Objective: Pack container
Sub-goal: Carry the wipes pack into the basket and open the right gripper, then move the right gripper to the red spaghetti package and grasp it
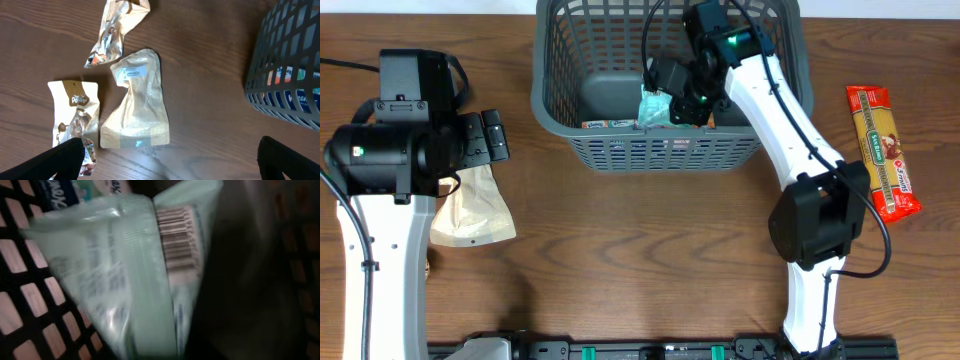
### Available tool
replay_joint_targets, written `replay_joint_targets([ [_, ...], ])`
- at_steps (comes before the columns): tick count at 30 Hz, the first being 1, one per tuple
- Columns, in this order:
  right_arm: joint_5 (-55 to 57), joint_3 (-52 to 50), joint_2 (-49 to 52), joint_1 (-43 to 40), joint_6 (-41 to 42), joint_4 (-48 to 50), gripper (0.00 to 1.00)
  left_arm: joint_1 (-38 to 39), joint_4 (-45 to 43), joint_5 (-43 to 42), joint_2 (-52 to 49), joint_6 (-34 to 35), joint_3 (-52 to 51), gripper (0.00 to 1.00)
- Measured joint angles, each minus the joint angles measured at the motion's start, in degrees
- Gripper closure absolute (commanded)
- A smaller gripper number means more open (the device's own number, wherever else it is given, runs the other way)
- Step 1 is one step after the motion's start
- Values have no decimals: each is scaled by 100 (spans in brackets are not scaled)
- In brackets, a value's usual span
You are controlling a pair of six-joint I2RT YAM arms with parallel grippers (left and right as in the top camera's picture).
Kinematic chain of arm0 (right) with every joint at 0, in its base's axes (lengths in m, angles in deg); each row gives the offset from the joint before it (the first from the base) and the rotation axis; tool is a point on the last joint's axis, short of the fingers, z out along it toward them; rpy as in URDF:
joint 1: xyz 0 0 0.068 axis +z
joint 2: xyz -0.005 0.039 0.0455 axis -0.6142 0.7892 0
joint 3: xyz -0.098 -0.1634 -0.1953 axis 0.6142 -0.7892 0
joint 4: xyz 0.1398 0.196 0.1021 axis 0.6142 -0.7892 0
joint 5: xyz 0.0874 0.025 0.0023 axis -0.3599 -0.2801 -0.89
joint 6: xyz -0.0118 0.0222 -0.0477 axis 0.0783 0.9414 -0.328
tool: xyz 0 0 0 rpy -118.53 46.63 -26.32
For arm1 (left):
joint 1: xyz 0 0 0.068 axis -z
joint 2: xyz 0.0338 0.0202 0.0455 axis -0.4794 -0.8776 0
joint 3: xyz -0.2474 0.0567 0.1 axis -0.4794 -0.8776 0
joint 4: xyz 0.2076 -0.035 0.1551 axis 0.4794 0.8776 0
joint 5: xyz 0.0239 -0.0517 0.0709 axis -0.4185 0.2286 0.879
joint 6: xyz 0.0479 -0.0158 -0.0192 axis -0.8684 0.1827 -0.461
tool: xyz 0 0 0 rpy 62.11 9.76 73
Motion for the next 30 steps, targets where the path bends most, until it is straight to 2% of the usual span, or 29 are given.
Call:
replay_joint_targets([
  [9,98,26,-20,2,-17,22,58,0,96,0,0,0,0,0],
  [13,170,339,-74,-17,107,-46,57,0,107,0,0,0,0,0],
  [18,354,1392,-625,-330,553,-66,40,0,111,0,0,0,0,0],
  [21,396,2044,-1351,-966,887,-162,31,0,109,0,0,0,0,0],
  [25,490,2441,-2238,-2304,1325,-787,28,0,111,0,0,0,0,0],
  [30,645,2465,-2514,-3801,1646,-1821,21,0,105,0,0,0,0,0],
])
